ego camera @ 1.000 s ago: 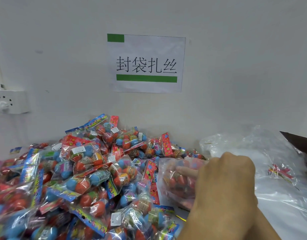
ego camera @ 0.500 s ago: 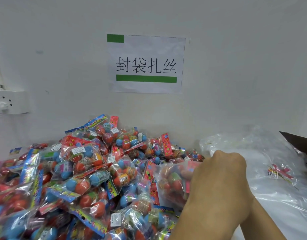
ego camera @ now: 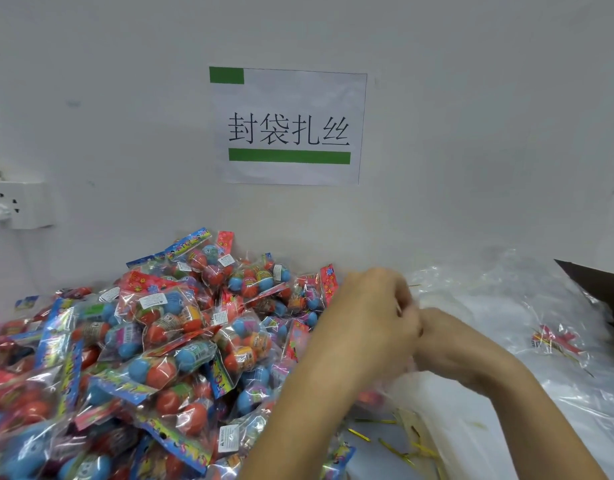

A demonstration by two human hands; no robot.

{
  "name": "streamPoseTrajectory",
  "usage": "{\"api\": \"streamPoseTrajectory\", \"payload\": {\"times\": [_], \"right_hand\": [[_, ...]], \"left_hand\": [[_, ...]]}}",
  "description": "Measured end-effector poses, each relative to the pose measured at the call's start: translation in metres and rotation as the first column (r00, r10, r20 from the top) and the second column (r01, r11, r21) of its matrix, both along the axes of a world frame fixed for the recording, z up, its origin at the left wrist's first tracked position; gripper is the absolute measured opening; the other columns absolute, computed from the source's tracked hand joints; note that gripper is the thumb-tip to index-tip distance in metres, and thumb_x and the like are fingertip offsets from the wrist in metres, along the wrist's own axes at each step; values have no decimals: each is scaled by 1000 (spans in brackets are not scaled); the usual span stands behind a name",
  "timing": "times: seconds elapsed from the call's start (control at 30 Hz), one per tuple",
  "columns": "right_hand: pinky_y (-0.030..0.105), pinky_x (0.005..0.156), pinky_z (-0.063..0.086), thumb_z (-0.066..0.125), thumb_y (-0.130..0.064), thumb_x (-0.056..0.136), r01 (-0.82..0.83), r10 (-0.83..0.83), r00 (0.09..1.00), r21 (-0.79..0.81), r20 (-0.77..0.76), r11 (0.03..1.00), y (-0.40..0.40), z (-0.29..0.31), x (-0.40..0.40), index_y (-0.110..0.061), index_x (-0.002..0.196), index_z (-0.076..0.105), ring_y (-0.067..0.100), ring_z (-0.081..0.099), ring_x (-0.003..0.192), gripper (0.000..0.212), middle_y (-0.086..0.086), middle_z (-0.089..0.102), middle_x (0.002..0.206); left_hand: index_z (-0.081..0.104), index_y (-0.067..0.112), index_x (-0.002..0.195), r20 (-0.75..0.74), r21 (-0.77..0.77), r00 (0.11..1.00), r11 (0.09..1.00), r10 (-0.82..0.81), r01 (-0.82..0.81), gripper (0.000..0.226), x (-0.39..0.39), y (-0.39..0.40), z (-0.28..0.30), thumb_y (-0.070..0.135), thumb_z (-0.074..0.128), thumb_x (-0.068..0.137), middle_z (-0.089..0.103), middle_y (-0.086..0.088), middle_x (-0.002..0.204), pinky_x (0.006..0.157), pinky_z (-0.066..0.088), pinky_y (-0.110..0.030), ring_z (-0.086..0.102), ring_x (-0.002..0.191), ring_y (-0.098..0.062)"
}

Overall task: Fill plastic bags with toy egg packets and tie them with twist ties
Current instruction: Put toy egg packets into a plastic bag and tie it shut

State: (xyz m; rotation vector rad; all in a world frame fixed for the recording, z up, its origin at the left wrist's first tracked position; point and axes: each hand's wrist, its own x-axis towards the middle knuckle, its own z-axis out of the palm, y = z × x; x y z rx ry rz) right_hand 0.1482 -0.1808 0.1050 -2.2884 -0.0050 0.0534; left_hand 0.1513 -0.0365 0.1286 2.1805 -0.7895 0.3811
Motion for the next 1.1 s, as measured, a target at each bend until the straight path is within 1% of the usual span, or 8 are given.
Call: {"api": "streamPoseTrajectory", "payload": {"times": [0.17,0.27,0.37,0.53,0.67,0.77,0.97,1.1], "right_hand": [[43,68,49,64,-5,78,-168,187,974,-141,129,976,11,1,-3,-11,81,75,28,62,74,13,19,71,86],[24,82,54,58,8,88,-228,272,941,-217,200,949,16,-7,2,-32,98,65,-1,65,94,42,-11,69,94],[11,101,37,55,1,97,-237,313,941,-409,129,881,17,-8,7,-13,131,54,17,54,127,37,-1,59,129],[6,91,23,42,-15,107,-205,218,975,-510,-33,836,8,-10,0,-7,154,25,12,32,144,51,6,29,161],[19,78,48,64,-8,90,-254,289,953,-273,94,928,4,-8,8,-25,114,65,1,62,102,30,4,68,112],[33,61,42,66,-14,88,-214,256,945,-208,202,954,-2,-11,13,-33,86,77,12,48,65,22,10,67,79],[9,57,38,66,-16,95,-168,216,957,-235,193,957,-1,-14,14,-40,82,74,-1,48,55,28,-29,63,67],[10,67,42,63,-12,94,-176,222,965,-286,140,942,4,-9,11,-43,67,70,-5,53,60,42,-28,61,64]], "left_hand": [[66,24,78,-33,-73,999,997,-8,6,15,7,15,3,24,60,93,66,6,70,53,39,-13,57,59,-3],[69,24,84,-32,-43,998,998,-46,44,13,1,10,4,24,61,94,67,6,79,61,42,-15,60,72,-5],[69,23,88,9,-11,998,998,-67,67,12,-5,1,3,23,59,95,67,2,89,72,44,-22,58,92,-13],[72,17,89,44,24,994,995,-103,102,17,-15,-11,0,22,58,96,68,1,91,70,44,-20,59,87,-12],[71,17,85,-39,-100,990,986,-139,134,23,-1,-2,1,29,56,99,71,-1,79,70,53,-26,67,75,-15],[70,18,94,-50,-206,999,978,3,-13,20,29,25,-7,12,51,99,71,0,79,60,48,-21,61,60,-6],[34,36,149,-308,334,943,942,128,-19,71,72,68,-56,-3,51,91,40,3,154,103,45,-32,48,133,-21],[34,42,148,-357,336,933,938,45,84,78,75,60,-76,0,60,89,46,10,151,108,44,-32,48,133,-15]]}}
